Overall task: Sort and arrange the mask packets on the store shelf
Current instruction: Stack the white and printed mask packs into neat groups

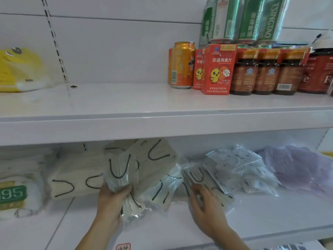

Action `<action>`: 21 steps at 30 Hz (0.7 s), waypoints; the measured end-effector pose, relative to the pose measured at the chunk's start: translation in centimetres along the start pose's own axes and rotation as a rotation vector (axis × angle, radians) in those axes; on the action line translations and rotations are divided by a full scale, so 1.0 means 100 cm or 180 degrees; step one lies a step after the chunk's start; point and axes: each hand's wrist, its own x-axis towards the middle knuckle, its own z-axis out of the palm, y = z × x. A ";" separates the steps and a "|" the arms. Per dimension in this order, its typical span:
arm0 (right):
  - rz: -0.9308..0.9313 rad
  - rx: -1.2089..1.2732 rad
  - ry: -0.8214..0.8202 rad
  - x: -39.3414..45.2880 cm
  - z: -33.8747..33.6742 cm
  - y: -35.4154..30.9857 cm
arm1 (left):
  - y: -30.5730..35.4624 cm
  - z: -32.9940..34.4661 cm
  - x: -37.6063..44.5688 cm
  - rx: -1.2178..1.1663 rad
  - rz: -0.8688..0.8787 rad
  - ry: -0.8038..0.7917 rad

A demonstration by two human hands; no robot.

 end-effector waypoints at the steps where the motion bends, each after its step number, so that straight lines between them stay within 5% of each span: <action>1: 0.0086 0.0152 0.0004 -0.001 0.001 0.000 | -0.002 0.001 -0.001 -0.0154 -0.0121 0.0000; 3: 0.0716 0.1057 0.0020 -0.001 0.002 -0.007 | -0.003 0.007 -0.003 -0.0340 -0.0316 -0.0066; 6: 0.2109 0.3475 -0.0036 0.013 -0.011 -0.019 | -0.003 0.028 -0.009 -0.0566 -0.0550 -0.0269; 10: 0.2557 0.4683 -0.0683 0.034 -0.033 -0.036 | -0.016 0.063 -0.013 -0.0800 -0.0784 -0.0688; 12: 0.2288 0.4364 -0.0621 0.047 -0.030 -0.028 | -0.027 0.078 -0.016 -0.0602 -0.0806 -0.0815; 15: 0.1996 0.2673 0.0173 0.060 -0.029 -0.011 | -0.039 0.096 -0.022 0.0250 -0.0708 -0.0890; 21: 0.1848 0.2048 -0.0127 0.055 -0.027 0.018 | -0.046 0.121 -0.020 0.1654 -0.0654 -0.1090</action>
